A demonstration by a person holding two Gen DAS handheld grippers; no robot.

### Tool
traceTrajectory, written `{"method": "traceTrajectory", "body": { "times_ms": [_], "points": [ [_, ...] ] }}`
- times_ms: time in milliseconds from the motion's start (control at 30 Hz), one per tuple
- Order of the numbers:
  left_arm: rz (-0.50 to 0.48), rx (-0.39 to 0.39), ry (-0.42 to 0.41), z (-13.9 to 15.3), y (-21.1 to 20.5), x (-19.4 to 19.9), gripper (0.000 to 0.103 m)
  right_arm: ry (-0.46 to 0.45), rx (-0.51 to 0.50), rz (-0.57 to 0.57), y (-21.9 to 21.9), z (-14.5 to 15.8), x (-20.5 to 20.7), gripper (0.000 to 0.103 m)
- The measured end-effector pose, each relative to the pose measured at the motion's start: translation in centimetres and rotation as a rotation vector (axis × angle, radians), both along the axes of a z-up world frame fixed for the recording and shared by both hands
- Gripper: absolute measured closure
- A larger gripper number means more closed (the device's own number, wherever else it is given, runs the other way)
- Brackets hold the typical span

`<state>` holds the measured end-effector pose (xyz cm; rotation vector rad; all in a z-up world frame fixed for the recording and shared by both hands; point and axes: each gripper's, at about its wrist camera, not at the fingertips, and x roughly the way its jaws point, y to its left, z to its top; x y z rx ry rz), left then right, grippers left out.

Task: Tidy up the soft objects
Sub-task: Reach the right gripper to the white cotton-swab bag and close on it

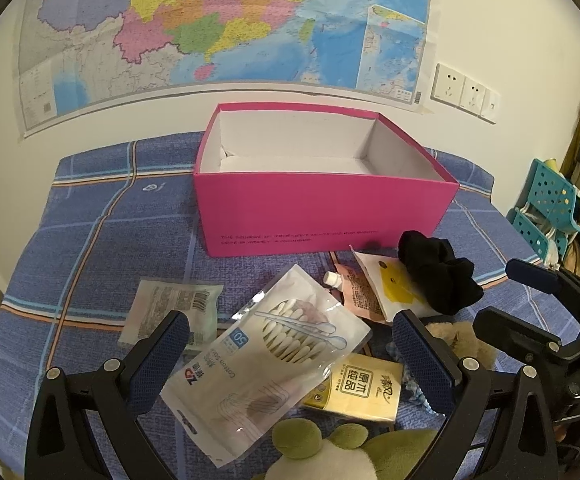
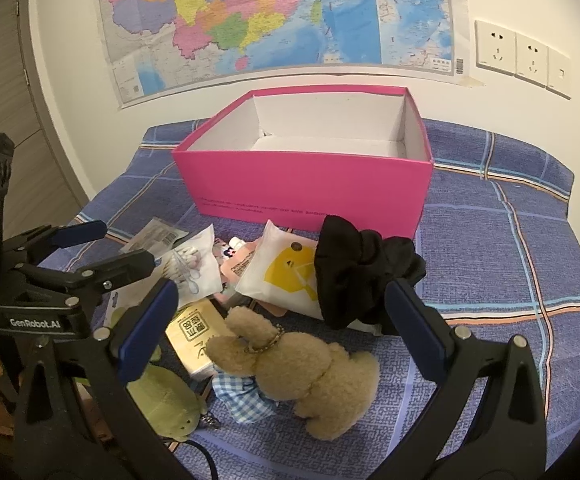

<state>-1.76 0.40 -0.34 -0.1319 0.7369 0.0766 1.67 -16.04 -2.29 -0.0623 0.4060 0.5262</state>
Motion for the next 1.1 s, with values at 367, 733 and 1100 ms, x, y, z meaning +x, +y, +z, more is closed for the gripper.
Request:
{"method": "traceTrajectory", "body": {
  "times_ms": [367,733,1100],
  "points": [
    [0.006,-0.162,0.098,-3.2,5.0,-1.8,0.000,0.094,-0.076,0.228,3.7,0.1,1.8,0.022],
    [-0.105,-0.336,0.205,-6.4,6.6,-2.1,0.005,0.185,-0.164,0.363,7.8,-0.6,4.9,0.036],
    [-0.146,-0.447,0.248,-7.5,7.8,-2.3,0.009,0.272,-0.204,0.405,9.8,-1.4,7.9,0.044]
  ]
}}
